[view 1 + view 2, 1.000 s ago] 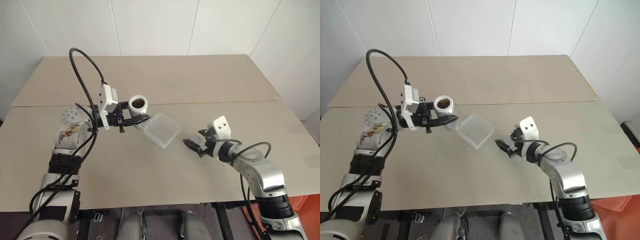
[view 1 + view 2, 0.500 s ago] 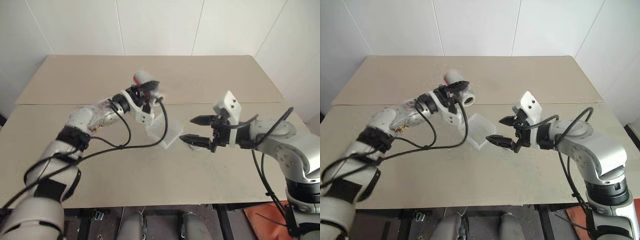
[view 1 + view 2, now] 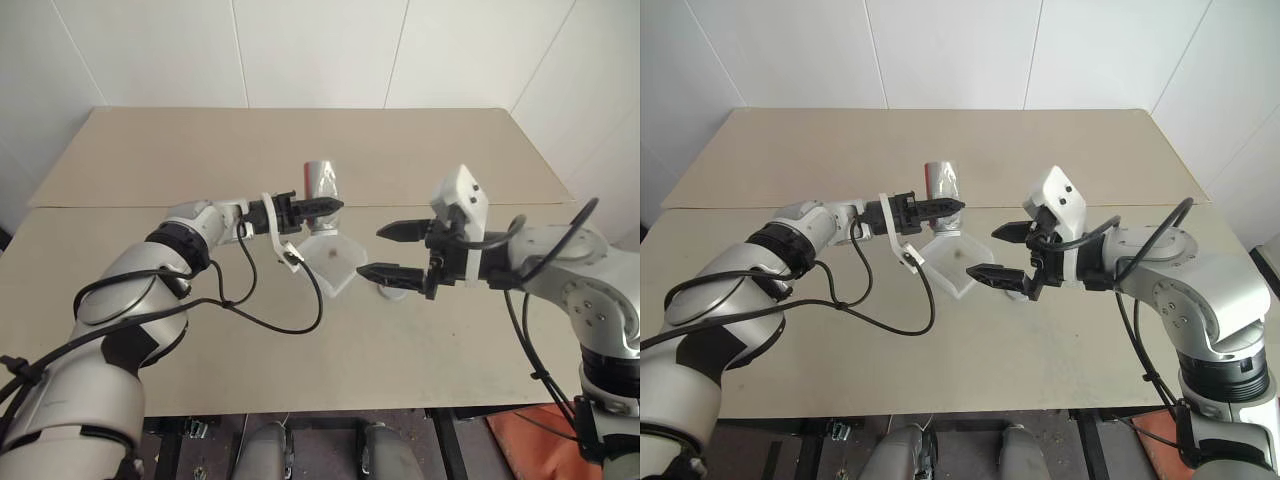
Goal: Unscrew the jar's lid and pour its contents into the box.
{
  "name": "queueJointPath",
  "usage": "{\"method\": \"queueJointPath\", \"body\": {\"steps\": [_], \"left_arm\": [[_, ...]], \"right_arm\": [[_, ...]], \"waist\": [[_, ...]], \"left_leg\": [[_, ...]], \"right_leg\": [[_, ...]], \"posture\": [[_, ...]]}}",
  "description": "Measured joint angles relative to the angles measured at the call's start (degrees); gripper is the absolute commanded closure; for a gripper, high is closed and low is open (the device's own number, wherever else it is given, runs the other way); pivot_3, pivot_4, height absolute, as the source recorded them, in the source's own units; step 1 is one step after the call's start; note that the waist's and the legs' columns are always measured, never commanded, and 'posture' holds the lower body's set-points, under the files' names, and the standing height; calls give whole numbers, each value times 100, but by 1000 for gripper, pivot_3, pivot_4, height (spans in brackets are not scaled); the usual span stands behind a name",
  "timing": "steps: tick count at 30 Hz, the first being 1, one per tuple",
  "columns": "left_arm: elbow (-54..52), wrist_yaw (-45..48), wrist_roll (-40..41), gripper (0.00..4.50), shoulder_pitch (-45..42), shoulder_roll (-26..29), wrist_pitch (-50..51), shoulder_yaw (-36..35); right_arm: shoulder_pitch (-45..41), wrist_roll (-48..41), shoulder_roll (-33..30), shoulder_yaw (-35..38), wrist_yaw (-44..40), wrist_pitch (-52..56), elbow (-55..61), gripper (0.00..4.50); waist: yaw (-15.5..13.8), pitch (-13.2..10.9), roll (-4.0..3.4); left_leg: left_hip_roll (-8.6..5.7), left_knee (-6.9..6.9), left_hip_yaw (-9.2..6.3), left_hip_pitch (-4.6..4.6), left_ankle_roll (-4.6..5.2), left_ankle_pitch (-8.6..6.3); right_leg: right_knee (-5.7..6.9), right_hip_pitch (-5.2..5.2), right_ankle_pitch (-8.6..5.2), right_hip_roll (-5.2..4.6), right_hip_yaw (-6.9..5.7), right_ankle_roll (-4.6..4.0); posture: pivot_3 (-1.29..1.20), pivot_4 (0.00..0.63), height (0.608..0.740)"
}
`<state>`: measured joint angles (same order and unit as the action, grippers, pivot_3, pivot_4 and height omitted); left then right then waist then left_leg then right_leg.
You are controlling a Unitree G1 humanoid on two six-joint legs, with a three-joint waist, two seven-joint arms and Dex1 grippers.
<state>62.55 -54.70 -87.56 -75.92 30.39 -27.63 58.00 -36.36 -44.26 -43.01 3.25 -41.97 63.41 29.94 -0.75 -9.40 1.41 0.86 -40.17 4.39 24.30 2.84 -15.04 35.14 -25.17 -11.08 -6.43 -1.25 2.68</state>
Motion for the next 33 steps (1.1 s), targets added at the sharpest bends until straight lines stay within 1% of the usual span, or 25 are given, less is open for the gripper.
{"method": "queueJointPath", "body": {"steps": [3,6,7,10,11,12,13,14,15,16,18,20,22,24,28,31,33], "left_arm": [[89,-65,32,2557,-17,-19,39,0],[109,-32,273,2557,-15,-17,-131,-53],[111,27,397,2557,-14,-11,-228,-87],[107,471,1092,2557,83,114,-847,-481],[111,766,1478,2557,167,200,-1125,-738],[128,1198,2055,2557,326,222,-1428,-1124],[140,1906,2939,2557,577,236,-1871,-1675],[131,2444,3550,2557,785,234,-2121,-1981],[-10,3230,4424,2557,1136,210,-2252,-2467],[-231,3945,5204,2557,1485,175,-2168,-2842],[-995,5293,6744,2557,2237,79,-1626,-3518],[-1918,6287,7986,2557,2855,14,-736,-4005],[-3053,7049,9157,2557,3477,-2,441,-4527],[-4074,7428,10027,2557,3983,-4,1643,-4968],[-5357,7651,10942,2557,4785,3,3369,-5493],[-5836,7668,11262,2557,5200,-74,4185,-5760],[-6010,7655,11364,2557,5348,-243,4416,-5872]], "right_arm": [[88,-87,20,6,52,-6,36,26],[139,-109,21,6,80,-44,47,26],[141,-108,21,6,84,-62,47,26],[226,-94,24,5,92,-208,51,26],[281,-84,25,5,97,-265,51,26],[326,-74,32,4,103,-323,50,26],[364,-53,62,3,109,-400,50,26],[385,-33,73,2,113,-444,51,26],[407,-13,88,2,117,-518,51,26],[429,13,106,1,121,-589,52,26],[475,33,162,-3,141,-697,50,26],[510,48,214,-22,160,-778,45,26],[529,74,254,-27,191,-841,42,26],[540,81,308,-28,223,-886,29,26],[556,89,387,-43,253,-982,28,26],[572,85,458,-53,254,-1050,27,26],[587,81,523,-59,260,-1054,27,26]], "waist": [[0,0,0],[-7,0,1],[-6,0,0],[1,0,0],[11,0,0],[18,0,0],[31,1,-1],[38,1,-1],[45,1,-2],[49,1,-2],[79,1,-2],[91,1,-2],[114,1,-2],[126,2,-3],[138,2,-4],[129,2,-4],[102,2,-3]], "left_leg": [[-1,-3,0,1,0,0],[-1,-6,0,2,-1,0],[-1,-7,0,2,-1,1],[1,-6,0,0,-2,1],[2,-6,1,-1,-8,5],[4,-6,6,-6,-10,6],[7,-6,8,-9,-16,9],[10,-10,9,-9,-26,15],[9,-11,11,-12,-35,21],[10,-14,10,-10,-36,21],[12,-21,2,-10,-35,21],[12,-27,-26,-7,-34,20],[12,-30,-34,-8,-30,18],[9,-32,-39,-13,-10,6],[5,-33,-42,-29,2,-1],[1,-33,-43,-38,5,-3],[0,-33,-43,-51,5,-3]], "right_leg": [[0,0,0,-1,0,0],[1,0,0,-3,0,0],[2,1,0,-3,0,0],[2,0,0,-4,0,0],[2,0,1,-4,1,-1],[6,0,0,-5,4,-1],[7,-2,1,-6,7,-1],[9,-1,1,-7,6,-1],[10,-1,1,-9,8,-1],[12,0,1,-9,7,-1],[16,1,1,-8,11,-1],[19,1,1,-8,16,-1],[20,3,1,-7,21,0],[23,8,1,-5,24,1],[33,19,1,-3,30,1],[46,22,1,-3,32,0],[54,32,1,-3,33,0]], "posture": [[0,150,740],[0,150,740],[0,150,740],[0,150,740],[0,150,740],[0,150,740],[0,150,740],[0,150,740],[0,150,740],[0,150,740],[0,150,740],[0,150,740],[0,150,740],[0,150,740],[0,150,740],[0,150,740],[0,150,740]]}}
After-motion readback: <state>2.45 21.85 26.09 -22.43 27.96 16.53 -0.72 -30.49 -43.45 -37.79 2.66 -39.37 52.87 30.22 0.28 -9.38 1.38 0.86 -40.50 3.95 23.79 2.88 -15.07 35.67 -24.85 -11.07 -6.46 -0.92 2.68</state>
